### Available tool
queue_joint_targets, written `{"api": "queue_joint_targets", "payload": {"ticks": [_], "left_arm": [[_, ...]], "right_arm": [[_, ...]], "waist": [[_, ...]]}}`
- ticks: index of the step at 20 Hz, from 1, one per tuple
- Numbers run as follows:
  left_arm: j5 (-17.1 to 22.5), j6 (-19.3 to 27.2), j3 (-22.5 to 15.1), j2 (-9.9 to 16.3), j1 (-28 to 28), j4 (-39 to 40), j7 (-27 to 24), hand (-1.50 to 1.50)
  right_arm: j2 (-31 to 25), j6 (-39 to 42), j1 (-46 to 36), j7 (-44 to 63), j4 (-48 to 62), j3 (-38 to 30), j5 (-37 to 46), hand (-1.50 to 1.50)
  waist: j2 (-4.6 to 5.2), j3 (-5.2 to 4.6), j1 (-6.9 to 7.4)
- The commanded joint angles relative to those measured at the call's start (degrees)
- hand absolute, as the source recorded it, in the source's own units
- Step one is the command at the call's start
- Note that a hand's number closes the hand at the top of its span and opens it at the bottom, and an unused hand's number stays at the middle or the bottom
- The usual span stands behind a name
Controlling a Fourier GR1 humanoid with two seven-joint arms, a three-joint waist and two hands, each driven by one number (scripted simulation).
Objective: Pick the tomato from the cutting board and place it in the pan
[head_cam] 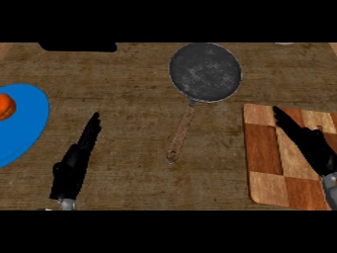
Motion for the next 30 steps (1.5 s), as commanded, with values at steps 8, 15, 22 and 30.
{"api": "queue_joint_targets", "payload": {"ticks": [8,15,22,30], "left_arm": [[-2.0,-0.65,5.72,7.92,2.44,1.81,2.05,0.0],[-0.79,-2.36,7.39,9.51,1.37,-1.96,7.11,0.0],[-1.2,-4.55,7.54,8.35,0.13,3.06,2.29,0.0],[-2.94,-4.04,7.02,7.38,3.97,-1.38,3.11,0.0]], "right_arm": [[-12.61,-1.84,-2.36,-2.43,6.58,-20.93,-5.92,-1.5],[-21.88,13.38,9.45,-12.45,14.78,-26.78,-7.68,-1.5],[-31.78,24.14,2.46,-14.98,17.55,-20.59,1.23,-1.5],[-32.86,35.96,-5.29,-10.65,13.34,-14.84,3.8,-1.5]], "waist": [[-0.7,0.9,-1.95],[-0.82,0.99,-1.58],[-0.47,0.87,0.01],[-0.73,0.83,0.28]]}}
